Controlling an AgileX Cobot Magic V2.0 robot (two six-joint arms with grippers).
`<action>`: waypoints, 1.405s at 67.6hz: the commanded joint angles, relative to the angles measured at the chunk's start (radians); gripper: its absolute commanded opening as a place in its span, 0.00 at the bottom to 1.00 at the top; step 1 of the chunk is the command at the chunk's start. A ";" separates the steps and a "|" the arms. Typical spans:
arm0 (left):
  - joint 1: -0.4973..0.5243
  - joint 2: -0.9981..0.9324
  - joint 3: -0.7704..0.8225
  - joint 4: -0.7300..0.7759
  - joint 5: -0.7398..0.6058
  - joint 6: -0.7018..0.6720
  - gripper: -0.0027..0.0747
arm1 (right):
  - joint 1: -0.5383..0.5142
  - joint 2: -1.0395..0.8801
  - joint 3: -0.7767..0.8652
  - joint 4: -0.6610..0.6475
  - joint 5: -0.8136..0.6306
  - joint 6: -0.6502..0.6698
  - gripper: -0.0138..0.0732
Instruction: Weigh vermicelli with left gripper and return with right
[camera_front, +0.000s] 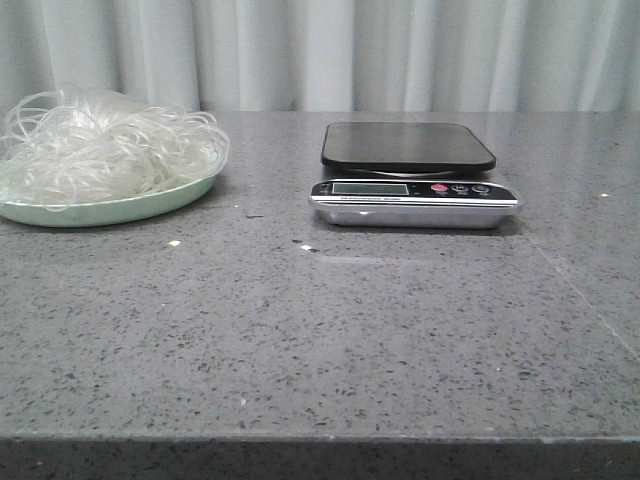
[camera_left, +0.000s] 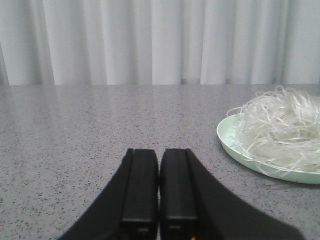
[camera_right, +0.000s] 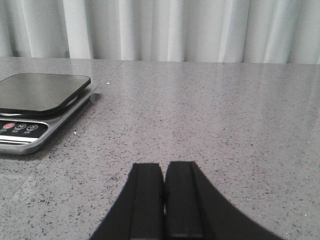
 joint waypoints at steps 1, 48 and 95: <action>-0.001 -0.022 0.006 -0.009 -0.094 -0.002 0.21 | 0.000 -0.015 -0.008 -0.001 -0.087 -0.008 0.33; -0.001 -0.015 -0.093 -0.021 -0.287 -0.006 0.21 | 0.000 -0.015 -0.008 -0.001 -0.087 -0.008 0.33; -0.001 0.442 -0.590 -0.036 0.112 -0.006 0.21 | 0.000 -0.015 -0.008 -0.001 -0.087 -0.008 0.33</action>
